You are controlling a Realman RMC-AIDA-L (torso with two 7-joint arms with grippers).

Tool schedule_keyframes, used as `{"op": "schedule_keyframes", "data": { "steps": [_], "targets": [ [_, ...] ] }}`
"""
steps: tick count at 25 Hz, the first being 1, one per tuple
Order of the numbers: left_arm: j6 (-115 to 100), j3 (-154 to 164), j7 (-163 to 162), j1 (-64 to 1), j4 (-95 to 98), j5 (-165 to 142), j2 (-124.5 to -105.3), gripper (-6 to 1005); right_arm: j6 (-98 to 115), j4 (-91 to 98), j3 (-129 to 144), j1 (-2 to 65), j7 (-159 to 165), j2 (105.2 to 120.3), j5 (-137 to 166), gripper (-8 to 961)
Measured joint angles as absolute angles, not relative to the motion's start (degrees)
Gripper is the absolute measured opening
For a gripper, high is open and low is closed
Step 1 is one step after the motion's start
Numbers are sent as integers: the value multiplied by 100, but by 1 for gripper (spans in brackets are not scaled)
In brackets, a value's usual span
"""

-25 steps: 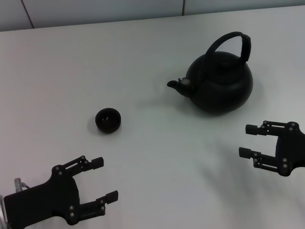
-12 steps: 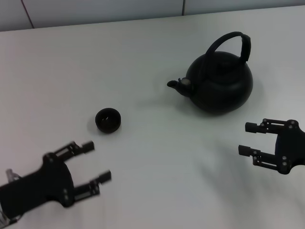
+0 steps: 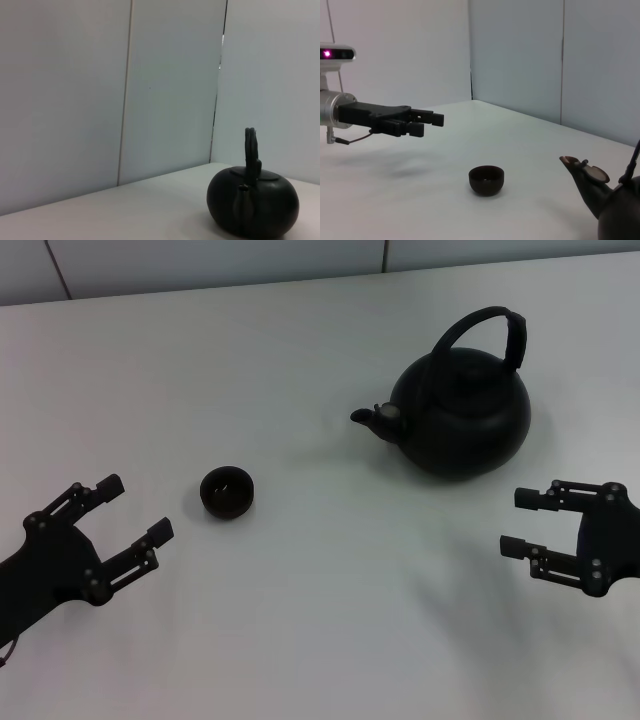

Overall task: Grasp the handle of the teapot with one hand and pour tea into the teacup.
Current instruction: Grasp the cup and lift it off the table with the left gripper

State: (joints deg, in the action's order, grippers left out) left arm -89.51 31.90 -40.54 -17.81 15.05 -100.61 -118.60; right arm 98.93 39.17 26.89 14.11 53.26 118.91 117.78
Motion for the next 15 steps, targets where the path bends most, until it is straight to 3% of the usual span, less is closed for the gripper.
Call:
{"op": "schedule_keyframes", "data": {
  "steps": [15],
  "targets": [
    [-8068,3658,-3341,-2098,956,-10106,-11871,808,9881,3906,2689,1467,5326,11891,11776,576]
  ]
}}
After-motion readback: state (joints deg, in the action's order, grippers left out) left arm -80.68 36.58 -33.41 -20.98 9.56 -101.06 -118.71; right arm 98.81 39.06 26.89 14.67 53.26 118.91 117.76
